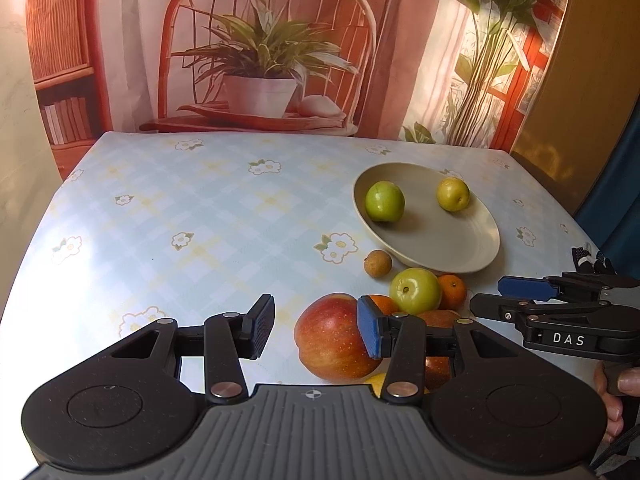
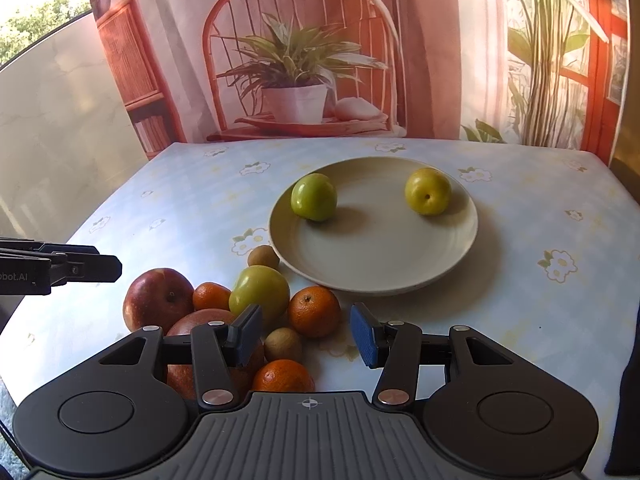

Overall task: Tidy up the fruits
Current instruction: 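Withdraw both open grippers back toward the fruit pile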

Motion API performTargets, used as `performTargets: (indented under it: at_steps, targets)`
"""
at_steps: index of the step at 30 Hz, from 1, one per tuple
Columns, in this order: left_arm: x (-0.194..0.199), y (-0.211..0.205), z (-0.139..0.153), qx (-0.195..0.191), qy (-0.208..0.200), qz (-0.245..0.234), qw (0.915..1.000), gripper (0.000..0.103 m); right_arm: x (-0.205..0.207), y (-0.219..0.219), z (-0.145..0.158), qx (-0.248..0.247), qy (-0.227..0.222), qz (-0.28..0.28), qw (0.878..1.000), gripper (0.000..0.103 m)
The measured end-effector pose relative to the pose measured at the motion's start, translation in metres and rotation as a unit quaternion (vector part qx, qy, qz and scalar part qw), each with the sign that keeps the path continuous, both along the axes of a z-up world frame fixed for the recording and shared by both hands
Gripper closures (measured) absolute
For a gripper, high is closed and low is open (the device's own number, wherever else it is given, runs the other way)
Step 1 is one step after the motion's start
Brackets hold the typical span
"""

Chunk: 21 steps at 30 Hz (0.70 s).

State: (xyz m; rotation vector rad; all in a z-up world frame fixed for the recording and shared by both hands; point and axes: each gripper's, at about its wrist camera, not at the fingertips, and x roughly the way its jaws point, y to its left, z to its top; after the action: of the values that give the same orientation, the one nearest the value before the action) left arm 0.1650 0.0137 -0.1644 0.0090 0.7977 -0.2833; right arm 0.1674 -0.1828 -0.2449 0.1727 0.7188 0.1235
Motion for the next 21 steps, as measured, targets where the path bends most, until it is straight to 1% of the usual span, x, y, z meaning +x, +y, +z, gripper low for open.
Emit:
performTargets:
  at_steps: [5,13,21]
  targets:
    - [-0.006,-0.004,0.000,0.002,-0.001,-0.009,1.0000,0.055,-0.007,0.001,0.001,0.000,-0.004,-0.001,1.000,0.057]
    - [-0.021,-0.002,-0.001,-0.003,-0.002,-0.008,1.0000,0.055,-0.024,0.006,0.003,0.002,-0.014,0.002,1.000,0.057]
    - [-0.034,0.013,0.001,-0.008,-0.009,0.007,0.9999,0.055,-0.041,0.025,0.006,0.001,-0.023,0.029,0.999,0.057]
